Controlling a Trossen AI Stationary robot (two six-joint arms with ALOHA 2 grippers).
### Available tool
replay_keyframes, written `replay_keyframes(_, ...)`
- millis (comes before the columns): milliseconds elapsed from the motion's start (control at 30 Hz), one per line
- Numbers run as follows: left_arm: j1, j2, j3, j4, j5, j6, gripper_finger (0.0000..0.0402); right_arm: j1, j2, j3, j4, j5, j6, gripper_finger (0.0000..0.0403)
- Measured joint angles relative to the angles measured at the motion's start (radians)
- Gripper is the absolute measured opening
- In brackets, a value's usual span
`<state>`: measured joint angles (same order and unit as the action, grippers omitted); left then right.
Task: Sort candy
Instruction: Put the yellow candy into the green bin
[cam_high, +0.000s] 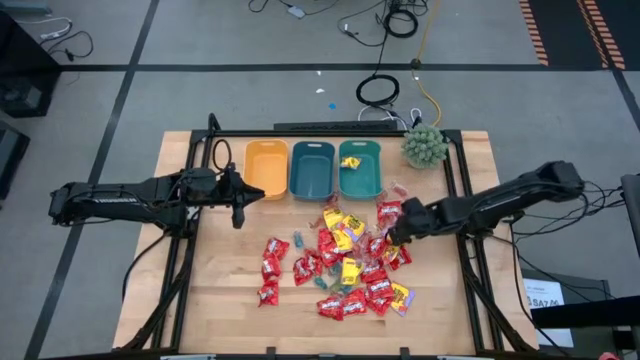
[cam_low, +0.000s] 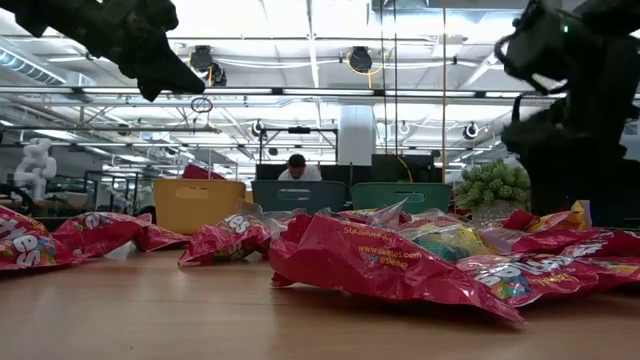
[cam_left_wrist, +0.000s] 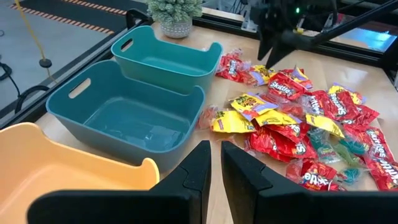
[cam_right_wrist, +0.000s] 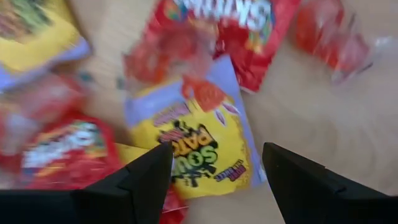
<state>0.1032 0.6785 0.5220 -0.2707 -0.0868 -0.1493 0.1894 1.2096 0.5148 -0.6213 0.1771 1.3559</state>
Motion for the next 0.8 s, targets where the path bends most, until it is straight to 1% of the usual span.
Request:
replay_keyframes(200,0.0,0.0,0.0,0.0,0.0,0.0,0.0048,0.043,0.164,0.013,0.022,-0.007,0.057,0.0239)
replay_keyframes(267,0.0,0.0,0.0,0.0,0.0,0.0,0.0048,0.061,0.185,0.014,0.028,0.012,0.07,0.0226)
replay_keyframes(333,0.0,0.0,0.0,0.0,0.0,0.0,0.0048,0.072,0.187,0.015,0.025,0.013,0.074,0.0203)
replay_keyframes(433,0.0,0.0,0.0,0.0,0.0,0.0,0.0048,0.079,0.166,0.031,-0.008,-0.011,0.076,0.015)
replay_keyframes(567,0.0,0.0,0.0,0.0,0.0,0.0,0.0048,0.082,0.097,0.048,-0.084,-0.103,0.076,0.0065)
replay_keyframes(633,0.0,0.0,0.0,0.0,0.0,0.0,0.0048,0.083,0.054,0.06,-0.118,-0.109,0.075,0.0024)
replay_keyframes(700,0.0,0.0,0.0,0.0,0.0,0.0,0.0048,0.082,0.013,0.081,-0.147,-0.106,0.075,0.0011)
replay_keyframes(800,0.0,0.0,0.0,0.0,0.0,0.0,0.0048,0.083,-0.033,0.118,-0.248,-0.098,0.098,0.0019)
